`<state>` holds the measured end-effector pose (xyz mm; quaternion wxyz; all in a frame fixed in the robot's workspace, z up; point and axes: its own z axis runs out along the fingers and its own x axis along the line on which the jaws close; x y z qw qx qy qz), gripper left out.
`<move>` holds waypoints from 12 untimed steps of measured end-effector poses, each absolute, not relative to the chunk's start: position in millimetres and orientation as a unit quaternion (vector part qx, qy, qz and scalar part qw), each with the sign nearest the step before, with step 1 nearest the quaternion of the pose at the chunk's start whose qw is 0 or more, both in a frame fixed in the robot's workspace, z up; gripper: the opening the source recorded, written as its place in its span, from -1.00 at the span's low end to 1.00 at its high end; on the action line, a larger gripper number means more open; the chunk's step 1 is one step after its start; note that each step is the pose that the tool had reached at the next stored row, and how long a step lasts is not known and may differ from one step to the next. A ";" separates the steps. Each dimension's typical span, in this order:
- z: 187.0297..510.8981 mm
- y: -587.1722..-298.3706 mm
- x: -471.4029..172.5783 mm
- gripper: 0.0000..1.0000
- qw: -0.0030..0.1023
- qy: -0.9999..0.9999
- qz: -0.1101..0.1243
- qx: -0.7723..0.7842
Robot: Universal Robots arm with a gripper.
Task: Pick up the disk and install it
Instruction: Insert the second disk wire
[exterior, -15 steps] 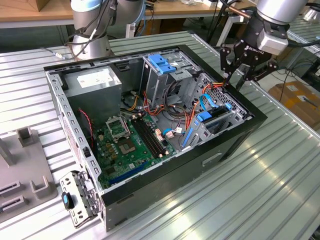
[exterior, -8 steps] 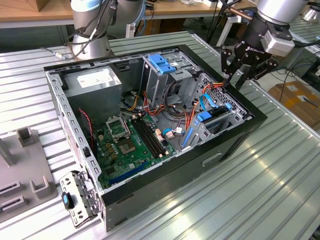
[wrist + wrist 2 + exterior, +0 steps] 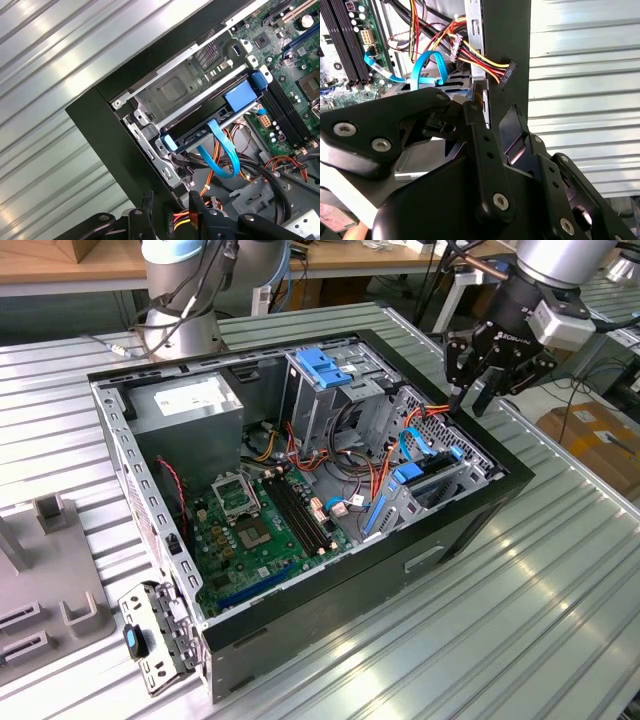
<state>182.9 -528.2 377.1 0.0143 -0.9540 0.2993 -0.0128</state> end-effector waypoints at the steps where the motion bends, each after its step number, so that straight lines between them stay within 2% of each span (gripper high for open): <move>1: 376.8 -527.5 184.0 -0.17 0.014 0.295 -0.013 -0.955; 12: 372.2 -514.1 191.2 -0.17 0.015 0.265 -0.012 -0.964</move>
